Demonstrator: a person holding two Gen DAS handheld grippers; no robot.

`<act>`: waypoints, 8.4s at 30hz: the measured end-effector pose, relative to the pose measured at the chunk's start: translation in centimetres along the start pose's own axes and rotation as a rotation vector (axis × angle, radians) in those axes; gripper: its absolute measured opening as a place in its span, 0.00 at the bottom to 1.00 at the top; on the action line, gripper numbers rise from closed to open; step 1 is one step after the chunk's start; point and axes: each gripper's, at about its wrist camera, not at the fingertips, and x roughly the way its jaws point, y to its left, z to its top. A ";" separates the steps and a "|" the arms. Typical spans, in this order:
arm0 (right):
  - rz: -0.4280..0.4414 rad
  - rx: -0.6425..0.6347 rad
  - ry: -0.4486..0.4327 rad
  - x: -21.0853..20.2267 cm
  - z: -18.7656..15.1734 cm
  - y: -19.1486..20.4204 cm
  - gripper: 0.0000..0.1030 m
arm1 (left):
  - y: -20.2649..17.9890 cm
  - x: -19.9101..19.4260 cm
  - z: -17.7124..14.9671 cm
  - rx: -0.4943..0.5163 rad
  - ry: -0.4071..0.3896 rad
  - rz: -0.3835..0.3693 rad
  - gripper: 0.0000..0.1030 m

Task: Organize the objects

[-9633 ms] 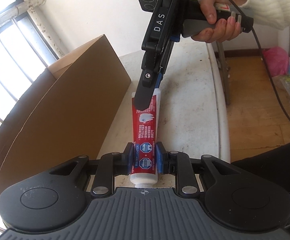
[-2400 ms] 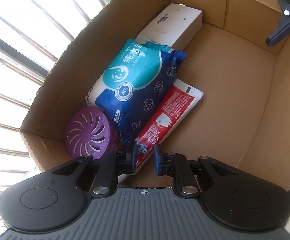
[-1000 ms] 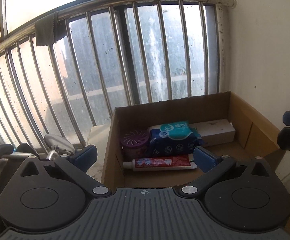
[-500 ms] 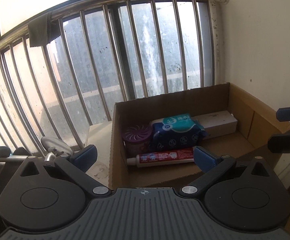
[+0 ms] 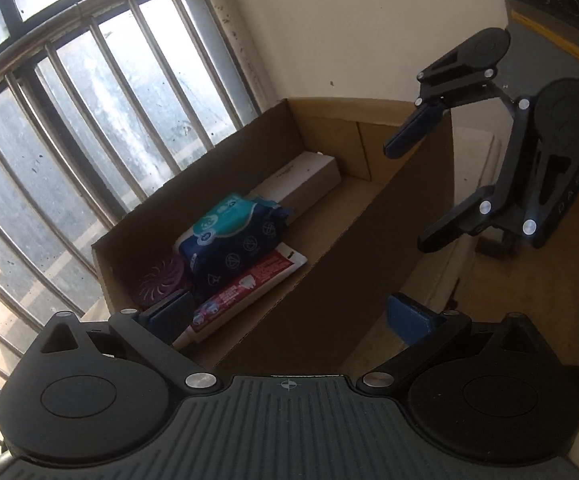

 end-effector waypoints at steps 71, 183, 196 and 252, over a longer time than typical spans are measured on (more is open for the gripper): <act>0.111 0.268 -0.186 -4.4 -2.8 -7.8 0.65 | 5.6 10.9 6.9 0.144 0.194 0.106 0.80; -0.277 0.530 -0.423 -8.9 -4.1 0.1 0.95 | -5.7 -3.7 -0.8 -0.648 -0.234 0.643 1.00; -0.282 0.534 -0.423 -9.1 -4.4 0.2 0.96 | -6.2 -3.3 -0.6 -0.635 -0.226 0.646 1.00; -0.269 0.512 -0.407 -8.4 -3.9 0.7 1.00 | -5.7 -3.4 -1.1 -0.655 -0.215 0.652 1.00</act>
